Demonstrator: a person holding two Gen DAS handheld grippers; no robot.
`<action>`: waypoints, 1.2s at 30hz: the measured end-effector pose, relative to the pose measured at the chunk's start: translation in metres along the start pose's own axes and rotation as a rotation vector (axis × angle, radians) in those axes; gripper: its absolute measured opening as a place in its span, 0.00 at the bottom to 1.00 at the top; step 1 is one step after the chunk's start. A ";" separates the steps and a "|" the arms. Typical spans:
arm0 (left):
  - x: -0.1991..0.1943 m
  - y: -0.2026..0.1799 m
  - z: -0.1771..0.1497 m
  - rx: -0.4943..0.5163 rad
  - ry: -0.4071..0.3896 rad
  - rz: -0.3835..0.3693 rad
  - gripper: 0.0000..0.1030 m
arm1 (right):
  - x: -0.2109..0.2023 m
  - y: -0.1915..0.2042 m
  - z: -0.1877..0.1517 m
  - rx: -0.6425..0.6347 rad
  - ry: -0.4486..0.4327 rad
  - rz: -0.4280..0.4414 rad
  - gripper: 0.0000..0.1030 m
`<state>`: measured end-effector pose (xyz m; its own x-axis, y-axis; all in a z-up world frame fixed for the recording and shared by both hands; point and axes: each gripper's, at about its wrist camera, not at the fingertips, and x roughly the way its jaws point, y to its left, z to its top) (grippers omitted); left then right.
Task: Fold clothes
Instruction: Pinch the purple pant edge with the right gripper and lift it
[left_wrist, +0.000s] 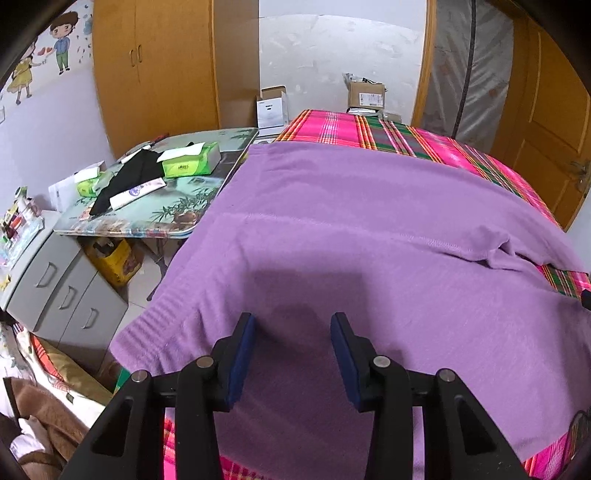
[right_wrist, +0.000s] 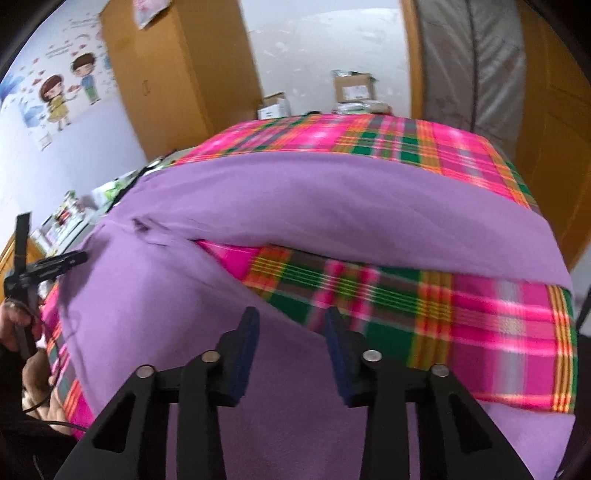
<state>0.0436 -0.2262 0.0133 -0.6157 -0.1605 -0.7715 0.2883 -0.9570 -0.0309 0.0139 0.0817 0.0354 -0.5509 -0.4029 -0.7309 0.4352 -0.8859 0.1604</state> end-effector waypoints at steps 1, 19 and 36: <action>0.000 0.001 -0.001 -0.002 0.003 0.001 0.42 | 0.001 -0.009 -0.001 0.017 0.010 -0.023 0.34; -0.008 -0.105 0.048 0.190 -0.035 -0.159 0.42 | 0.016 -0.120 0.083 0.104 -0.013 -0.133 0.36; 0.025 -0.160 0.062 0.213 0.007 -0.100 0.42 | 0.052 -0.224 0.109 0.259 0.035 -0.201 0.44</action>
<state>-0.0634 -0.0916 0.0380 -0.6284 -0.0612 -0.7755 0.0642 -0.9976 0.0266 -0.1895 0.2347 0.0336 -0.5804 -0.2098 -0.7869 0.1218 -0.9777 0.1709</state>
